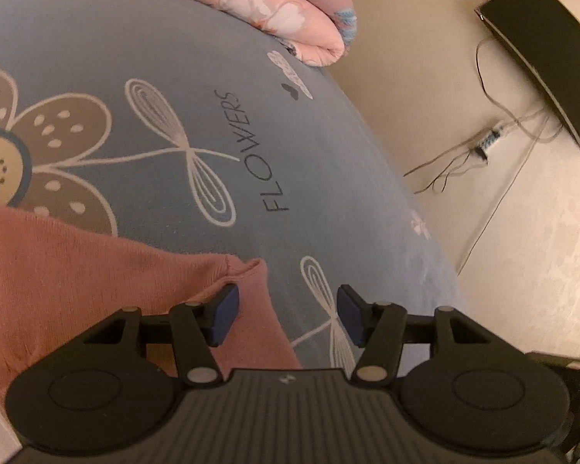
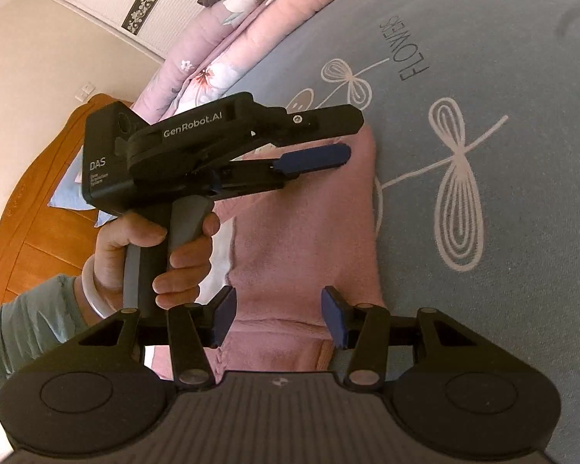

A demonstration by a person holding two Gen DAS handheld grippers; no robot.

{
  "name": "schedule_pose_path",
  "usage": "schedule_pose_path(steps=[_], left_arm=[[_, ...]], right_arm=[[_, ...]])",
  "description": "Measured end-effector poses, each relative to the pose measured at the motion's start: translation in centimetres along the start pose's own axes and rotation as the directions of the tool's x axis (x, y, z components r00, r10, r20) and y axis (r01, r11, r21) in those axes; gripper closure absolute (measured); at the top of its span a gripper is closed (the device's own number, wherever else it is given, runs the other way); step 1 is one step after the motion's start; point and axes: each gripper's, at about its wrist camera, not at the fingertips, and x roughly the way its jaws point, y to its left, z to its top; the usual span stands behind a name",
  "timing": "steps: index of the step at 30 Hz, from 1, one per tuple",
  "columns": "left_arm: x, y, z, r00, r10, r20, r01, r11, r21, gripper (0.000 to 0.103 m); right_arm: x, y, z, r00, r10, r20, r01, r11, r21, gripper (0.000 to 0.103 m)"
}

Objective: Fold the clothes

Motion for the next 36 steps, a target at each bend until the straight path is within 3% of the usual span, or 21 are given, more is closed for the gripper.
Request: schedule_pose_path(steps=[2, 6, 11, 14, 17, 18, 25, 26, 31, 33, 36], left_arm=[[-0.7, -0.8, 0.2, 1.0, 0.025, -0.01, -0.025, 1.0, -0.002, 0.046], [-5.1, -3.0, -0.7, 0.999, 0.025, 0.021, -0.025, 0.999, 0.028, 0.032], [-9.6, -1.3, -5.8, 0.995, -0.004, 0.104, 0.016, 0.993, -0.113, 0.028], [-10.6, 1.8, -9.0, 0.99, 0.019, 0.139, 0.018, 0.965, -0.262, 0.028], [-12.8, 4.5, -11.6, 0.982, 0.04, 0.185, 0.027, 0.938, -0.346, 0.029], [-14.1, 5.3, -12.5, 0.976, 0.027, 0.218, 0.06, 0.921, -0.384, 0.029], [-22.0, 8.8, -16.7, 0.946, 0.144, 0.292, 0.042, 0.837, -0.546, 0.029], [-22.7, 8.8, -16.7, 0.943, 0.16, 0.292, 0.029, 0.833, -0.552, 0.028], [-24.1, 8.7, -14.9, 0.911, 0.164, 0.378, 0.037, 0.881, -0.471, 0.025], [-23.8, 9.8, -14.8, 0.912, 0.173, 0.372, 0.034, 0.871, -0.49, 0.025], [-24.1, 11.3, -15.5, 0.898, 0.239, 0.37, -0.011, 0.852, -0.524, 0.025]], right_arm=[[0.1, 0.1, 0.1, 1.0, -0.002, -0.004, 0.002, 1.0, 0.009, 0.049], [-1.7, 1.0, 0.2, 1.0, 0.0, 0.0, 0.0, 1.0, 0.015, 0.044], [-2.1, 0.9, -0.2, 1.0, 0.011, -0.024, -0.011, 1.0, 0.024, 0.043], [-1.3, 0.5, -0.7, 0.999, -0.007, -0.053, 0.009, 1.0, 0.029, 0.043], [-0.8, 0.3, -1.3, 0.995, -0.049, -0.091, 0.05, 0.999, 0.011, 0.043], [-0.7, 0.2, -1.5, 0.993, -0.062, -0.098, 0.063, 0.998, 0.006, 0.043], [-2.0, 1.2, -1.2, 0.991, -0.077, -0.109, 0.078, 0.997, 0.005, 0.043], [-2.2, 1.9, -0.8, 0.993, -0.069, -0.1, 0.069, 0.998, -0.005, 0.043], [-1.1, 5.4, 1.1, 0.998, 0.012, -0.066, -0.015, 0.999, -0.046, 0.041], [0.4, 6.7, 1.4, 0.998, 0.029, -0.062, -0.033, 0.997, -0.072, 0.041], [2.6, 8.4, 1.6, 0.997, 0.041, -0.068, -0.048, 0.993, -0.104, 0.041]])
